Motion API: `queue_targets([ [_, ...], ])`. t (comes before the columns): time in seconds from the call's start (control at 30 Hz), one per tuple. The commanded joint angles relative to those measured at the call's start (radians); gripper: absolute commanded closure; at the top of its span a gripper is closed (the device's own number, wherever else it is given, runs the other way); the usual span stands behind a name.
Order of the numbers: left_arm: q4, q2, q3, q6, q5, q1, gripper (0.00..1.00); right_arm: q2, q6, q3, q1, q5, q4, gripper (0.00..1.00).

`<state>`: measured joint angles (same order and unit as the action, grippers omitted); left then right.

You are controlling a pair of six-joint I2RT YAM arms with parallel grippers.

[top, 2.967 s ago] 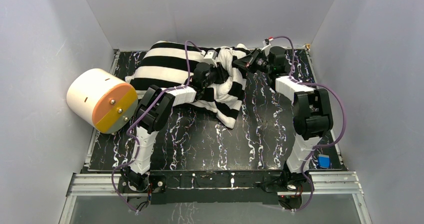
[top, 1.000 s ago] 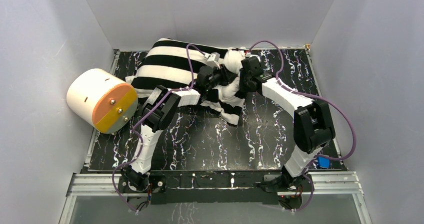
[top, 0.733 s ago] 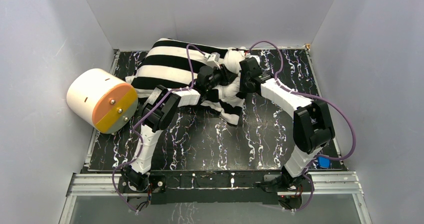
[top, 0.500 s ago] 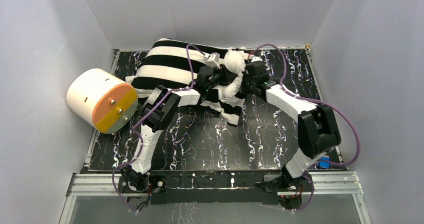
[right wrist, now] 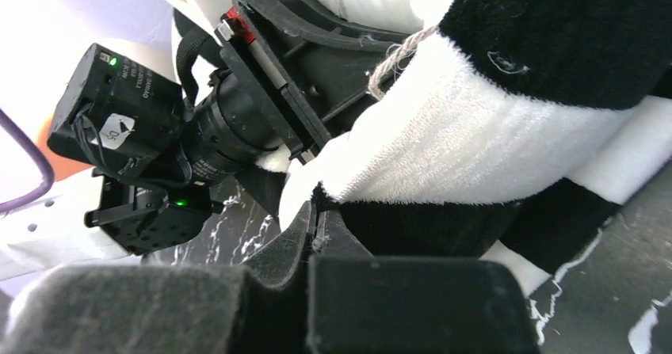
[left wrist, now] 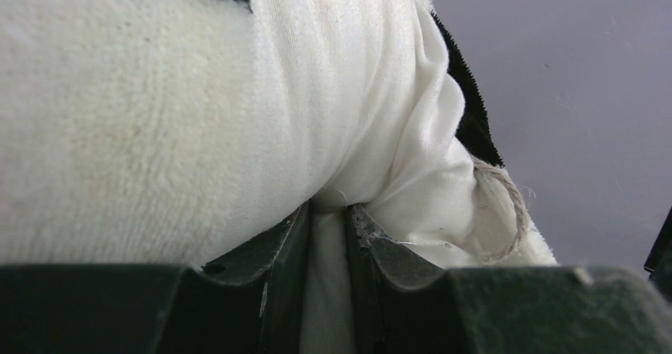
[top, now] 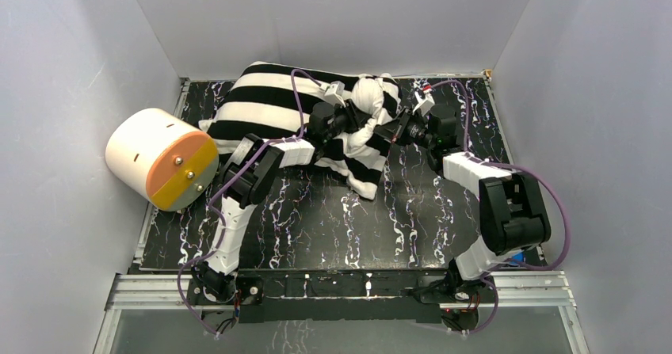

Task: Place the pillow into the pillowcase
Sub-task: Smooth out the pillow at the center of the board.

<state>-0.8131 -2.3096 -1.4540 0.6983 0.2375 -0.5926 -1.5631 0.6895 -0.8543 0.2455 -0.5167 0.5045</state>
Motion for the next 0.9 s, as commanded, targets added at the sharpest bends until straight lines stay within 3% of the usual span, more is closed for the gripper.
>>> queue_targets([
  [0.0, 0.425, -0.186, 0.130, 0.009, 0.025, -0.016, 0.76, -0.025, 0.126, -0.083, 0.032, -0.344, 0.408, 1.00],
  [0.1, 0.424, -0.179, 0.127, 0.013, 0.028, -0.030, 0.76, -0.099, 0.149, -0.106, 0.035, -0.351, 0.465, 1.00],
  [0.33, 0.413, -0.110, 0.168, 0.014, 0.026, -0.039, 0.76, -0.066, -0.114, -0.364, 0.040, -0.214, -0.010, 1.00],
  [0.43, 0.392, -0.056, 0.183, 0.016, 0.053, -0.039, 0.76, -0.011, -0.186, -0.338, 0.045, -0.122, -0.119, 1.00],
  [0.57, 0.392, 0.093, 0.201, -0.021, 0.105, -0.037, 0.71, 0.083, -0.179, -0.229, 0.041, 0.004, -0.225, 1.00],
  [0.67, 0.421, 0.249, 0.203, -0.097, 0.115, -0.035, 0.62, 0.163, -0.150, -0.194, 0.041, 0.126, -0.300, 1.00],
  [0.87, 0.442, 0.563, 0.231, -0.232, 0.151, -0.033, 0.48, 0.283, -0.094, -0.216, 0.038, 0.165, -0.373, 1.00],
])
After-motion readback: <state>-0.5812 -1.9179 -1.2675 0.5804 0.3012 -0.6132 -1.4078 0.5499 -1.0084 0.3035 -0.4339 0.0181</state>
